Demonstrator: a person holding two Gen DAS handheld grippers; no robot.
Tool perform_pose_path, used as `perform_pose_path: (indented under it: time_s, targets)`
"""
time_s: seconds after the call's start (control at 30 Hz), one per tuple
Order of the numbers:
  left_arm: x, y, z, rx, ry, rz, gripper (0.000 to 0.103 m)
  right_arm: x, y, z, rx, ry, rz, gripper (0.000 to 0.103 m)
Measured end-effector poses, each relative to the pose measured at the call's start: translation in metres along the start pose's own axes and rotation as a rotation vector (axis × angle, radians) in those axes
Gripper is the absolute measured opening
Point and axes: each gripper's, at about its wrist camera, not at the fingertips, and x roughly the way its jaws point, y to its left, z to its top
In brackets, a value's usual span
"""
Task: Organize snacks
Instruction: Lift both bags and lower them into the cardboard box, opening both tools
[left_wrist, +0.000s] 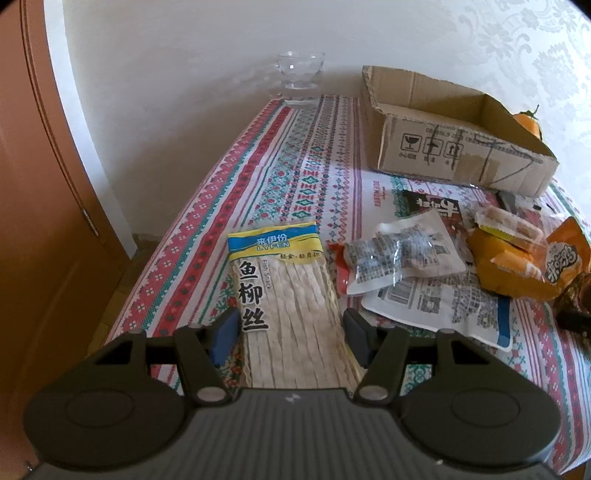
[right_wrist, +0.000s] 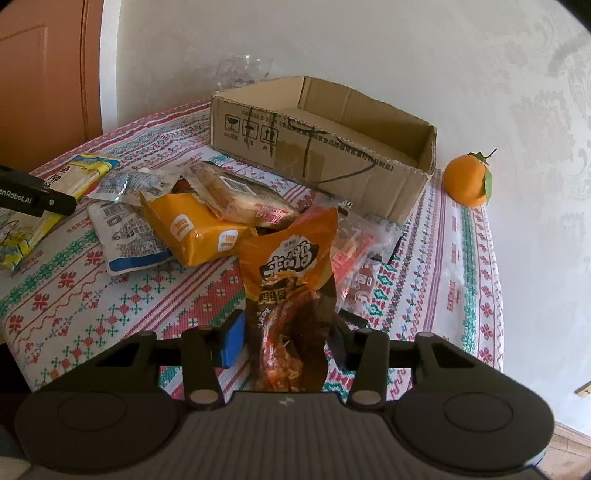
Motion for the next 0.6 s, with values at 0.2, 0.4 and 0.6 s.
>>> perform_pose_path:
  time_s: [0.2, 0.4, 0.6]
  targets:
    - [-0.009, 0.004, 0.0, 0.02, -0.006, -0.014, 0.06, -0.008, -0.001, -0.001, 0.008, -0.006, 0.017, 0.052]
    - [-0.021, 0.003, 0.003, 0.061, -0.006, -0.037, 0.059, -0.022, -0.003, 0.003, 0.01, -0.03, 0.018, 0.052]
    - [-0.035, -0.001, 0.01, 0.111, -0.005, -0.068, 0.059, -0.035, -0.013, 0.012, 0.041, -0.058, 0.025, 0.052]
